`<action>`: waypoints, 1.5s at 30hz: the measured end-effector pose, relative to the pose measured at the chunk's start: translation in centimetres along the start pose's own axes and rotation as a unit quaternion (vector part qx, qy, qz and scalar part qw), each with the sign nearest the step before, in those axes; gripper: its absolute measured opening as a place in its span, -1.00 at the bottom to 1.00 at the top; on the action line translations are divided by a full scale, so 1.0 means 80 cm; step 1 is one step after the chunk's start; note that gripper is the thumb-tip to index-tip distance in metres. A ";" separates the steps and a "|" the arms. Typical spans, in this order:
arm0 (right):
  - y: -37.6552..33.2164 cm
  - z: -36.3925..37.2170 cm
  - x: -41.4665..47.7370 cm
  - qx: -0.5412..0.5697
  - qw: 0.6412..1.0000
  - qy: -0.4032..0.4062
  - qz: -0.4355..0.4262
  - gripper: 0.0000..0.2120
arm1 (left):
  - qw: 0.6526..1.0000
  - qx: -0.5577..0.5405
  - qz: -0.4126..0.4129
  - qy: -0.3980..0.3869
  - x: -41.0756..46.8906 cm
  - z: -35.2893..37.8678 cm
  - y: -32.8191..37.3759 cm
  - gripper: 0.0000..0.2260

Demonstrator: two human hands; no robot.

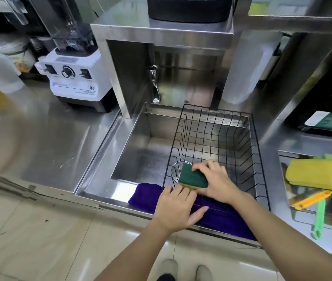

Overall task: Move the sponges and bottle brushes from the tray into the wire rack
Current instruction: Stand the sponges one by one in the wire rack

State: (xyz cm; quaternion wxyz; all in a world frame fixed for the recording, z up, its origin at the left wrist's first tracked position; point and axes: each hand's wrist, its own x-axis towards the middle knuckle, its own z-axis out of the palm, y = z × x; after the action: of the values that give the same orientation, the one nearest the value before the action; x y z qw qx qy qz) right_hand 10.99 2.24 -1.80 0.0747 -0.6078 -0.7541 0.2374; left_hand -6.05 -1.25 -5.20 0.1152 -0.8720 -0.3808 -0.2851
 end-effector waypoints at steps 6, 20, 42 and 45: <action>0.003 0.004 0.006 -0.002 0.998 -0.060 -0.024 -0.64 | 1.000 -0.008 -0.001 -0.013 -0.002 0.003 -0.001 -0.58; 0.011 -0.045 -0.011 -0.015 0.999 0.030 0.041 -0.66 | 0.992 -0.021 0.073 -0.103 0.019 -0.006 0.032 -0.59; 0.162 -0.144 -0.123 0.161 0.753 0.367 0.522 -0.42 | 0.989 -0.025 0.114 -0.095 0.048 0.026 0.092 -0.64; 0.142 -0.164 -0.106 0.204 0.792 0.406 0.408 -0.50 | 0.988 -0.025 0.112 -0.099 0.048 0.026 0.091 -0.63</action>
State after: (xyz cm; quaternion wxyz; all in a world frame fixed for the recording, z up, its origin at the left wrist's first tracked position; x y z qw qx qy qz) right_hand 28.39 -0.65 6.11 0.3928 -0.8699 -0.2705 0.1256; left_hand 2.17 -3.07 -4.51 0.0864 -0.9357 -0.2832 -0.1917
